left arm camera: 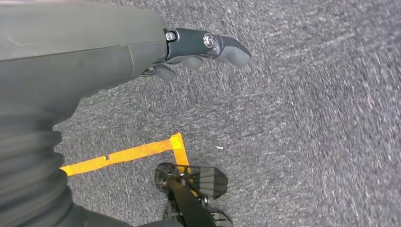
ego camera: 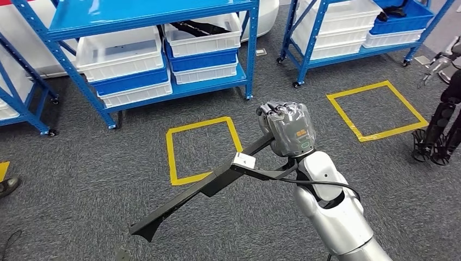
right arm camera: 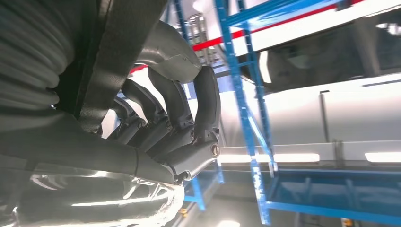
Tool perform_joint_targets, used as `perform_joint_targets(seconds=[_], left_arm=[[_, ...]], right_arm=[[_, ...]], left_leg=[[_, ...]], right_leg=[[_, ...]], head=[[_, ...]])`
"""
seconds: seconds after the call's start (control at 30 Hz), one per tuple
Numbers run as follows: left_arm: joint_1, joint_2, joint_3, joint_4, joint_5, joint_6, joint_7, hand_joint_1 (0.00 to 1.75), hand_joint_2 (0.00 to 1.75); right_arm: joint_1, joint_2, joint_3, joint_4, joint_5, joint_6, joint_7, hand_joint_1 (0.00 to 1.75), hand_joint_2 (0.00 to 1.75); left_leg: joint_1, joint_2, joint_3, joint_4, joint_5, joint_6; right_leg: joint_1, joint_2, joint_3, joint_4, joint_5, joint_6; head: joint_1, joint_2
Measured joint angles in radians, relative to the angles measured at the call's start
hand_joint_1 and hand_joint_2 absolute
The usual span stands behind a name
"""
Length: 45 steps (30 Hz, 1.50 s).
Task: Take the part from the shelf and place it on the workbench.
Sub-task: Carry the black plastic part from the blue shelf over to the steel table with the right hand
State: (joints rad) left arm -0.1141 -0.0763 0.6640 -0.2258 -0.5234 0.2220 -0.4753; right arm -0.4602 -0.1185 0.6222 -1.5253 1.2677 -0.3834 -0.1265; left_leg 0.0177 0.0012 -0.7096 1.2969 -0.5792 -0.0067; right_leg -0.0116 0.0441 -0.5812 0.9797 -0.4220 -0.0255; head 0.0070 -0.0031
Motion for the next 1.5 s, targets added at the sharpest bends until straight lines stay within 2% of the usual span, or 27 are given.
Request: perform_joint_targets(seconds=[0.03,0.07,0.13,0.2,0.27,0.3,0.37,0.43,0.5,0.53,0.57,0.63,0.67,0.73,0.8,0.87,0.93,1.0,1.07,1.13,1.2,1.27,1.33,1.37,1.43,1.47,1.5], left_arm=[[0.001,0.000,0.000,0.000,0.000,0.000,0.000,0.00,1.75],[0.001,0.000,0.000,0.000,0.000,0.001,0.000,0.00,1.75],[0.001,0.003,0.000,0.000,0.000,0.001,0.000,0.00,1.75],[0.000,0.007,0.001,0.000,-0.001,0.002,0.000,0.00,1.75],[-0.002,0.007,0.001,0.000,-0.001,0.002,0.000,0.00,1.75],[-0.004,0.006,0.001,0.000,-0.001,0.002,0.000,0.00,1.75],[-0.005,0.003,0.001,0.000,-0.001,0.002,0.000,0.00,1.75],[-0.004,0.001,0.001,0.000,-0.001,0.002,0.000,0.00,1.75],[-0.002,-0.002,0.001,0.000,-0.002,0.002,0.001,0.00,1.75],[-0.002,-0.003,0.001,0.000,-0.002,0.002,0.001,0.00,1.75],[-0.002,-0.005,0.001,0.000,-0.002,0.002,0.001,0.00,1.75],[-0.003,-0.004,0.001,-0.001,-0.002,0.002,0.001,0.00,1.75],[-0.003,-0.003,0.001,-0.001,-0.003,0.002,0.001,0.00,1.75],[-0.003,-0.001,0.002,-0.002,-0.004,0.002,0.000,0.00,1.75],[-0.005,-0.004,0.002,-0.002,-0.006,0.003,0.000,0.00,1.75],[-0.005,-0.005,0.002,-0.002,-0.008,0.003,0.000,0.00,1.75],[-0.003,-0.006,0.002,-0.002,-0.009,0.003,0.000,0.00,1.75],[-0.002,-0.006,0.003,-0.002,-0.010,0.003,0.000,0.00,1.75],[-0.002,-0.006,0.003,-0.002,-0.010,0.003,0.000,0.00,1.75],[-0.002,-0.006,0.004,-0.002,-0.011,0.003,0.000,0.00,1.75],[-0.002,0.000,0.005,-0.002,-0.012,0.003,0.000,0.00,1.75],[-0.004,0.006,0.008,-0.004,-0.012,0.004,-0.001,0.00,1.75],[-0.006,0.007,0.009,-0.008,-0.012,0.006,-0.001,0.00,1.75],[-0.008,0.004,0.009,-0.008,-0.012,0.006,-0.001,0.00,1.75],[-0.008,0.002,0.010,-0.009,-0.012,0.006,-0.002,0.00,1.75],[-0.008,0.000,0.010,-0.009,-0.012,0.005,-0.002,0.00,1.75],[-0.007,-0.002,0.010,-0.008,-0.012,0.004,-0.002,0.00,1.75]], right_arm=[[0.001,0.000,0.000,0.000,0.000,0.000,0.000,1.75,1.75],[0.002,-0.001,0.000,0.000,0.000,0.000,0.000,1.75,1.75],[0.001,0.000,-0.001,0.000,0.000,0.000,-0.001,1.75,1.75],[0.000,0.001,-0.001,0.000,0.001,0.001,-0.001,1.75,1.75],[0.001,0.002,-0.002,0.000,0.002,0.002,-0.001,1.75,1.75],[0.003,0.002,-0.003,-0.001,0.002,0.002,0.000,1.75,1.75],[0.000,0.002,-0.005,-0.003,0.003,0.005,0.000,1.75,1.75],[-0.001,0.001,-0.006,-0.004,0.004,0.008,0.002,1.75,1.75],[0.004,0.000,-0.006,-0.004,0.005,0.010,0.004,1.75,1.75],[0.007,0.000,-0.007,-0.004,0.006,0.010,0.004,1.75,1.75],[0.008,-0.001,-0.007,-0.004,0.006,0.010,0.004,1.75,1.75],[0.008,-0.001,-0.008,-0.004,0.008,0.011,0.005,1.75,1.75],[0.007,0.000,-0.009,-0.004,0.009,0.012,0.005,1.75,1.75],[0.008,0.003,-0.011,-0.006,0.010,0.015,0.007,1.75,1.75],[0.011,0.004,-0.015,-0.007,0.012,0.019,0.007,1.75,1.75],[0.013,0.005,-0.016,-0.009,0.014,0.022,0.007,1.75,1.75],[0.015,0.007,-0.016,-0.010,0.016,0.023,0.007,1.75,1.75],[0.017,0.009,-0.016,-0.010,0.018,0.026,0.008,1.75,1.75],[0.019,0.008,-0.016,-0.010,0.020,0.027,0.008,1.75,1.75],[0.019,0.009,-0.016,-0.011,0.020,0.027,0.008,1.75,1.75],[0.019,0.009,-0.016,-0.013,0.020,0.027,0.008,1.75,1.75],[0.020,0.011,-0.017,-0.014,0.020,0.028,0.008,1.75,1.75],[0.023,0.012,-0.019,-0.018,0.021,0.028,0.009,1.75,1.75],[0.024,0.012,-0.021,-0.019,0.022,0.028,0.009,1.75,1.75],[0.021,0.011,-0.024,-0.022,0.024,0.030,0.009,1.75,1.75],[0.019,0.010,-0.024,-0.022,0.026,0.032,0.009,1.75,1.75],[0.018,0.010,-0.024,-0.022,0.028,0.035,0.009,1.75,1.75]], left_leg=[[0.000,-0.003,0.008,-0.015,0.019,0.004],[-0.001,-0.011,0.036,-0.069,0.053,0.012],[-0.004,-0.058,0.109,-0.209,0.114,0.036],[-0.010,-0.090,0.144,-0.279,0.130,0.057],[-0.015,-0.073,0.152,-0.298,0.136,0.066],[-0.013,-0.059,0.160,-0.315,0.146,0.067],[-0.005,-0.029,0.173,-0.349,0.164,0.068],[-0.001,0.001,0.175,-0.359,0.170,0.066],[0.002,0.031,0.173,-0.358,0.169,0.058],[0.006,0.046,0.173,-0.357,0.168,0.051],[0.011,0.059,0.172,-0.354,0.165,0.042],[0.017,0.086,0.169,-0.340,0.155,0.016],[0.018,0.098,0.167,-0.329,0.147,0.003],[0.017,0.117,0.167,-0.319,0.134,-0.014],[0.027,0.125,0.171,-0.315,0.127,-0.021],[0.037,0.082,0.156,-0.269,0.085,-0.024],[0.033,0.023,0.102,-0.142,0.008,-0.020],[0.022,0.006,0.039,-0.017,-0.038,-0.006],[0.008,0.000,0.027,-0.018,-0.009,0.019],[-0.006,-0.016,0.062,-0.108,0.054,0.049],[-0.021,-0.070,0.102,-0.203,0.102,0.091],[-0.036,-0.102,0.123,-0.255,0.123,0.120],[-0.041,-0.079,0.135,-0.283,0.134,0.124],[-0.039,-0.065,0.146,-0.306,0.145,0.121],[-0.031,-0.034,0.167,-0.350,0.166,0.112],[-0.029,-0.018,0.171,-0.358,0.170,0.105],[-0.026,-0.002,0.171,-0.360,0.170,0.100]], right_leg=[[0.004,0.015,0.000,0.000,0.002,-0.002],[0.007,0.030,0.001,0.000,0.003,-0.003],[0.009,0.055,0.003,0.000,0.006,-0.002],[0.002,0.077,-0.002,-0.001,0.010,0.006],[-0.001,0.099,-0.008,-0.008,0.020,0.019],[0.002,0.089,-0.014,-0.007,0.022,0.023],[0.009,0.032,-0.045,0.041,-0.002,0.021],[0.000,-0.020,-0.109,0.164,-0.054,0.021],[-0.014,-0.032,-0.156,0.259,-0.085,0.036],[-0.022,-0.037,-0.152,0.254,-0.079,0.050],[-0.032,-0.047,-0.127,0.208,-0.061,0.066],[-0.044,-0.097,-0.046,0.068,-0.019,0.096],[-0.045,-0.116,-0.022,0.025,-0.008,0.097],[-0.039,-0.120,-0.017,0.014,-0.005,0.079],[-0.037,-0.089,-0.027,0.019,-0.003,0.055],[-0.033,-0.061,-0.031,0.021,0.001,0.041],[-0.025,-0.035,-0.031,0.021,0.004,0.032],[-0.011,-0.005,-0.031,0.021,0.005,0.025],[0.004,0.025,-0.031,0.021,0.008,0.021],[0.015,0.049,-0.029,0.021,0.010,0.017],[0.017,0.069,-0.029,0.020,0.013,0.014],[0.008,0.093,-0.035,0.017,0.018,0.017],[0.005,0.111,-0.039,0.009,0.027,0.024],[0.008,0.096,-0.044,0.009,0.028,0.025],[0.016,0.030,-0.072,0.056,0.004,0.022],[0.012,-0.004,-0.101,0.112,-0.021,0.022],[0.007,-0.020,-0.134,0.177,-0.048,0.025]], head=[[0.000,0.000],[0.000,0.000],[0.003,0.000],[0.004,0.000],[0.000,0.000],[0.000,0.000],[0.005,0.000],[0.011,0.000],[0.011,0.000],[0.011,0.000],[0.011,0.000],[0.014,0.000],[0.015,0.000],[0.008,0.000],[-0.001,0.000],[-0.005,0.000],[-0.011,0.000],[-0.014,0.000],[-0.014,0.000],[-0.014,0.000],[-0.008,0.000],[-0.004,0.000],[-0.008,0.000],[-0.009,0.000],[-0.006,0.000],[-0.003,0.000],[-0.002,0.000]])
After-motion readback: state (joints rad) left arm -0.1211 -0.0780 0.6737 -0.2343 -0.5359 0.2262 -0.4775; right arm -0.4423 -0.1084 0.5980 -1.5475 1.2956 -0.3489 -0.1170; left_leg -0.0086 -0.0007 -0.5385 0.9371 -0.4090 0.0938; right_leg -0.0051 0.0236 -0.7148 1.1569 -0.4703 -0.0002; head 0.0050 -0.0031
